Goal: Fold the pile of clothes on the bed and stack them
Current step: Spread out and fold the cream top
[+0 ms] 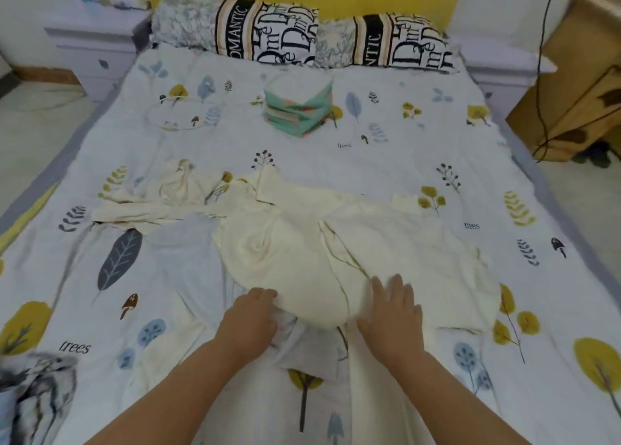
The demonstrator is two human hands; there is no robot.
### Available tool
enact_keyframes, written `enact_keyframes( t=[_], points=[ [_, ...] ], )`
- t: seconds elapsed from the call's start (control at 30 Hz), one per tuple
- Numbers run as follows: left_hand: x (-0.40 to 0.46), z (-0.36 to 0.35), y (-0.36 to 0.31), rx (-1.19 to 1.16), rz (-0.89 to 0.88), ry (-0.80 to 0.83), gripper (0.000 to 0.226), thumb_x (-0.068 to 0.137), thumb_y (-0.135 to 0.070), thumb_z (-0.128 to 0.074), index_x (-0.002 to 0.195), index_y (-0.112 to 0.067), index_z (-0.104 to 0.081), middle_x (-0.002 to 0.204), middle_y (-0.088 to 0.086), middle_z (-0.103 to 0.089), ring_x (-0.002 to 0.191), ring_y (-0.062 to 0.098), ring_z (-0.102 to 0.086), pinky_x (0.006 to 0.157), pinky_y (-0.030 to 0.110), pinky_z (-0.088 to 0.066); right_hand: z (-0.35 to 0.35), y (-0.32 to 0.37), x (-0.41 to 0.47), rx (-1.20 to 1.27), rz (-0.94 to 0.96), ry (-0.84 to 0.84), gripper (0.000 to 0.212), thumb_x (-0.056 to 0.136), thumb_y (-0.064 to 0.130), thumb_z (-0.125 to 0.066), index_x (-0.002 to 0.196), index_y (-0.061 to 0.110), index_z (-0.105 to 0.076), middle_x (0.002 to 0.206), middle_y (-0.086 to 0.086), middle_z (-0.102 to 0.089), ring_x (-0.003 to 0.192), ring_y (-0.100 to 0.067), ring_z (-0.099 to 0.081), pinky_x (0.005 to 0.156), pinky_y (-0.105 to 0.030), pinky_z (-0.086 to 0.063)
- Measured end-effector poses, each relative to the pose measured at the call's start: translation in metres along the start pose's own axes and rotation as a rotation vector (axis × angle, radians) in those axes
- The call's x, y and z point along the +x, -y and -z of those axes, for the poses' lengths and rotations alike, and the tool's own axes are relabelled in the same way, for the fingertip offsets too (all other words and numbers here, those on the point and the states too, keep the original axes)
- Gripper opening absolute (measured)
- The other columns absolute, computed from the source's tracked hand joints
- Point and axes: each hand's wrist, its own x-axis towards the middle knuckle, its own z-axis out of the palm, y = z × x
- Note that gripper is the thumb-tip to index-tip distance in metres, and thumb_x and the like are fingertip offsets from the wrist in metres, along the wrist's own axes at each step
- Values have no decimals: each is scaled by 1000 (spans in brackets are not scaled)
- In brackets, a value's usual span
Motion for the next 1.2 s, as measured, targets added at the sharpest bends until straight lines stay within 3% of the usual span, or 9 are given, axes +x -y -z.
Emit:
enact_keyframes(
  t=[0.2,0.33,0.43,0.57,0.67,0.8,0.97,1.1,1.2],
  points=[
    [43,-36,-26,-61,-15,44,47,95,-22,-44,140,-17,-32,143,4,-36,127,20,-38,102,26,-33,-4,-30,79,41,-168,-116,91,87,57,-48,147,28,13,153,-15,21,141,-41,11,106,-66,-12],
    [45,-47,-40,-204,13,20,48,96,-25,-45,140,-15,-32,143,7,-34,128,22,-38,103,25,-29,3,-34,95,151,-150,-144,39,92,24,-48,130,18,-38,136,-18,-31,120,-38,-33,89,-45,-36],
    [43,-44,-55,-400,104,-1,45,97,-29,-44,138,-16,-34,139,9,-40,123,20,-42,93,19,-29,10,-33,74,233,-2,-325,27,88,8,-51,114,3,-50,112,-19,-47,96,-33,-47,68,-33,-29],
    [38,-26,-82,-967,348,24,57,93,-48,-43,141,-19,-31,139,7,-42,122,24,-45,96,32,-39,25,-23,9,387,218,-465,36,59,-14,-68,91,-1,-59,90,-17,-56,79,-33,-56,61,-32,-40],
    [32,0,-101,-1508,482,195,73,77,-62,-53,136,-21,-40,130,7,-55,110,28,-58,76,38,-54,35,-13,-45,407,411,-490,49,37,-9,-77,80,7,-61,83,-9,-61,78,-21,-55,62,-21,-44],
    [9,20,-117,-1477,314,117,49,73,-11,-75,119,-7,-57,98,11,-70,87,24,-68,65,30,-55,50,1,-96,421,611,-439,23,53,11,-64,76,14,-60,81,-5,-61,79,-12,-45,64,-18,-43],
    [-42,80,-119,-1404,298,-62,18,87,7,-46,88,0,-63,64,11,-63,50,10,-64,44,16,-48,82,-1,-130,667,439,-394,29,76,40,-60,94,18,-65,100,2,-62,88,-6,-57,68,-12,-45],
    [-94,138,-125,-1391,161,40,21,85,6,-45,96,0,-62,67,13,-65,60,22,-64,49,22,-49,121,-3,-136,811,175,-327,48,91,21,-55,132,31,-34,126,15,-34,122,-6,-39,88,-9,-31],
    [-132,176,-135,-1392,115,51,30,76,1,-57,106,0,-63,96,23,-69,89,37,-66,77,38,-52,168,12,-148,827,281,-388,66,87,19,-59,138,43,-24,134,23,-26,126,3,-26,101,-18,-26]
  ],
)
